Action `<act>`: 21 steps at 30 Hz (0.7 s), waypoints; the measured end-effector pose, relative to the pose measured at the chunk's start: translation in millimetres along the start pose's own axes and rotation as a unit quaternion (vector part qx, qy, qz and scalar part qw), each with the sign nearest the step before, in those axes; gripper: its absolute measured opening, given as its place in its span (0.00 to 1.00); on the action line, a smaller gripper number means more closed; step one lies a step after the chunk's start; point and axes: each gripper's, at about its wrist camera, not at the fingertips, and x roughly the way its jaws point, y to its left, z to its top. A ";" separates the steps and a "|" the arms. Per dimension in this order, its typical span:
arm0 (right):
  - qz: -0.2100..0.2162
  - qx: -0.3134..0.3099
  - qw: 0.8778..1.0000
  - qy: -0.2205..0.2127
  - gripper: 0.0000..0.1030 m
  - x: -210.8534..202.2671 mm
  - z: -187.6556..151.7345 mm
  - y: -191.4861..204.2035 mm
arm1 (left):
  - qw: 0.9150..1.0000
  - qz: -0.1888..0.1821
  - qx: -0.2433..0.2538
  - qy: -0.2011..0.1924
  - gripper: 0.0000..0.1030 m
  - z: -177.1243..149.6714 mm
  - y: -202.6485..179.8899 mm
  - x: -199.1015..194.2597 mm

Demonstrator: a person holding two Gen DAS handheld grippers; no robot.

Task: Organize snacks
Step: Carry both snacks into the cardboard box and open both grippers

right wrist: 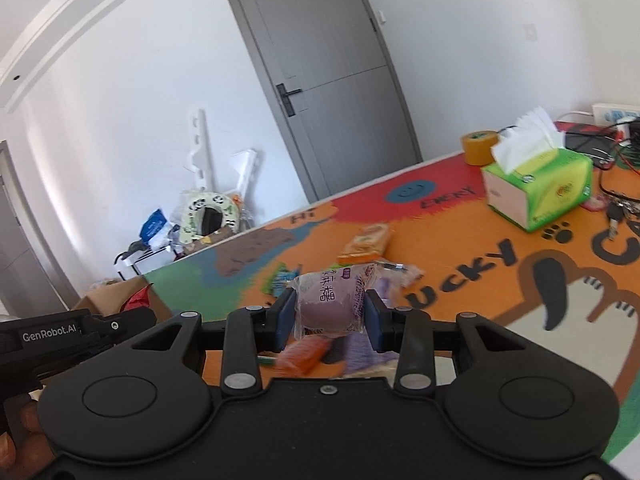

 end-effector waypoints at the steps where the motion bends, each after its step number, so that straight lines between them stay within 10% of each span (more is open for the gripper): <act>1: 0.004 -0.002 1.000 -0.001 0.36 1.1 0.7 4.9 | 1.000 0.003 -0.002 -0.003 0.19 2.4 3.1 -1.8; 21: 0.089 -0.034 0.995 0.006 0.36 41.2 4.7 93.6 | 0.996 0.064 -0.046 -0.035 0.19 36.3 94.6 -25.2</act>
